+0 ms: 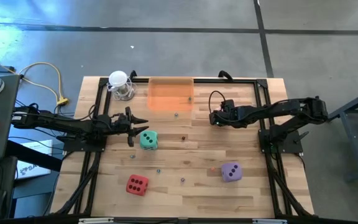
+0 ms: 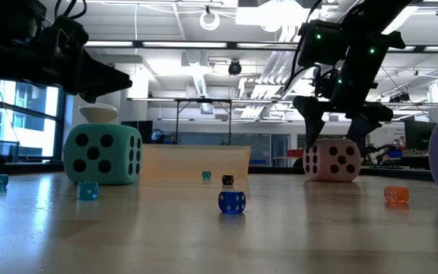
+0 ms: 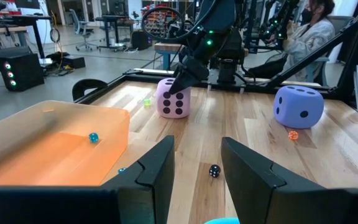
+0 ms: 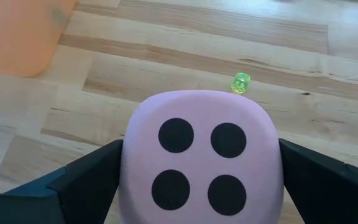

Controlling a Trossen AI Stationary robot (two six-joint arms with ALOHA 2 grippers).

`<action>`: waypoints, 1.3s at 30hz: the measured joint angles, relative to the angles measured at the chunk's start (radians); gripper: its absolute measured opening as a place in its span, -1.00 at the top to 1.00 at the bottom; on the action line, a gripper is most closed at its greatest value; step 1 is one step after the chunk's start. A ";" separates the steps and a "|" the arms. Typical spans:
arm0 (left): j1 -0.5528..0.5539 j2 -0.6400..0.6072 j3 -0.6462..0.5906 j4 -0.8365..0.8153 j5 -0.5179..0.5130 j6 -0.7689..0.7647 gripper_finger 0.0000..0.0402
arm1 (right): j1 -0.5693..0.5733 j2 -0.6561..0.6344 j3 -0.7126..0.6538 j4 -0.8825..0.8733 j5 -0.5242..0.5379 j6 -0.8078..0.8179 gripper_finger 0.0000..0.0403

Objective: Pick & Place Dice
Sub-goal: Put the large pink die into the bin

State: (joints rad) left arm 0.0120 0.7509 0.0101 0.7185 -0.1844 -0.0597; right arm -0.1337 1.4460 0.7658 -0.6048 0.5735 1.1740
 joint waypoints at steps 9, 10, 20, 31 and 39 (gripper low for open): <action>0.000 0.000 0.000 0.000 0.000 0.000 0.36 | 0.000 0.011 0.001 0.000 0.009 -0.019 -0.73; 0.000 0.000 0.000 0.000 0.000 0.000 0.36 | 0.000 0.016 0.002 0.001 0.014 -0.019 -0.70; 0.000 0.000 0.000 0.000 0.000 0.000 0.36 | 0.017 0.032 0.000 0.019 0.047 -0.055 -0.58; 0.000 0.000 0.000 0.000 0.000 0.000 0.36 | 0.061 -0.076 -0.004 0.424 0.004 -0.332 -0.57; 0.000 0.000 0.000 0.022 0.000 0.000 0.36 | -0.071 -0.057 0.036 0.894 -0.145 -0.650 -0.55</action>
State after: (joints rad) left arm 0.0117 0.7506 0.0101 0.7404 -0.1844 -0.0601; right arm -0.2045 1.3895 0.8017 0.2889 0.4289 0.5239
